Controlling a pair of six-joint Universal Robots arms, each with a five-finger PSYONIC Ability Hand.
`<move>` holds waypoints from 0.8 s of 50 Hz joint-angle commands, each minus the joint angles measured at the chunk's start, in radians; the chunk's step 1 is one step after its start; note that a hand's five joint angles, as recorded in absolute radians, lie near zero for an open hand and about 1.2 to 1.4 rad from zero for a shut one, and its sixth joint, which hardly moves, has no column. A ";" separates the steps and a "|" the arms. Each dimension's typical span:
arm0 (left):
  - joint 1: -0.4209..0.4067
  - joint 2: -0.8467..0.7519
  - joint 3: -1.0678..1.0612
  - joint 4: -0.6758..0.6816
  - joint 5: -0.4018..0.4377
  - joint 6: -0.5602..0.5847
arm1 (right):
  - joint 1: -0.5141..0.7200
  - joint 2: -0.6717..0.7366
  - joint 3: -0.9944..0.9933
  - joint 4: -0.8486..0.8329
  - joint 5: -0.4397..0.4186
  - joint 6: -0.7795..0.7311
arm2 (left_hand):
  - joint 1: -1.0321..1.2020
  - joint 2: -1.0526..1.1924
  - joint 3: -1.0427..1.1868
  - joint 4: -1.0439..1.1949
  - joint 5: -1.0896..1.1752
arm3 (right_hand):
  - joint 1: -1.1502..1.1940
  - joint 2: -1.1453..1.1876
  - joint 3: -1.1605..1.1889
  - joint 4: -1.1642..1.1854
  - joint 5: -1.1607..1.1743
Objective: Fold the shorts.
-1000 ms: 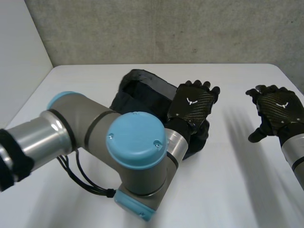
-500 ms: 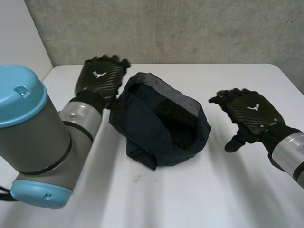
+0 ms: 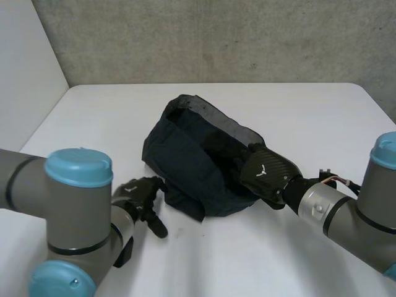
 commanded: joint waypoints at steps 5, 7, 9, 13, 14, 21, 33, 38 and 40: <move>-0.034 -0.189 0.185 0.048 0.014 0.000 | 0.002 0.040 0.002 -0.042 0.006 0.027 | 0.048 0.049 0.047 0.046 0.045 | 0.901 0.823 0.825 0.824 0.849; -0.037 -0.221 0.225 0.077 0.009 0.001 | 0.004 0.033 0.019 -0.042 0.009 0.050 | 0.054 0.055 0.053 0.052 0.051 | 0.901 0.823 0.825 0.824 0.849; -0.037 -0.246 0.249 0.101 0.007 0.004 | 0.007 0.027 0.027 -0.041 0.012 0.076 | 0.060 0.061 0.059 0.058 0.057 | 0.901 0.823 0.825 0.824 0.849; -0.040 -0.295 0.303 0.167 -0.016 0.014 | 0.013 -0.013 0.036 -0.033 0.024 0.205 | 0.203 0.204 0.202 0.201 0.200 | 0.901 0.823 0.825 0.824 0.849; -0.040 -0.299 0.311 0.178 -0.025 0.017 | 0.010 -0.034 0.038 -0.030 0.027 0.276 | 0.285 0.286 0.284 0.283 0.282 | 0.901 0.823 0.825 0.824 0.849; -0.047 -0.269 0.342 0.194 -0.143 0.055 | -0.001 -0.169 0.030 -0.030 0.063 0.585 | 1.022 1.023 1.022 1.021 1.019 | 0.901 0.823 0.825 0.824 0.849; 0.027 0.220 0.213 0.183 -0.103 0.153 | -0.142 -0.332 -0.097 0.198 0.122 0.961 | 1.022 1.023 1.022 1.021 1.019 | 0.901 0.823 0.825 0.824 0.849; 0.071 0.242 0.230 0.158 -0.022 0.196 | -0.142 -0.306 -0.130 0.247 0.135 1.048 | 1.022 1.023 1.022 1.021 1.019 | 0.901 0.823 0.825 0.824 0.849; 0.081 0.235 0.242 0.158 -0.011 0.204 | -0.140 -0.248 -0.151 0.244 0.144 1.099 | 1.022 1.023 1.022 1.021 1.019 | 0.901 0.823 0.825 0.824 0.849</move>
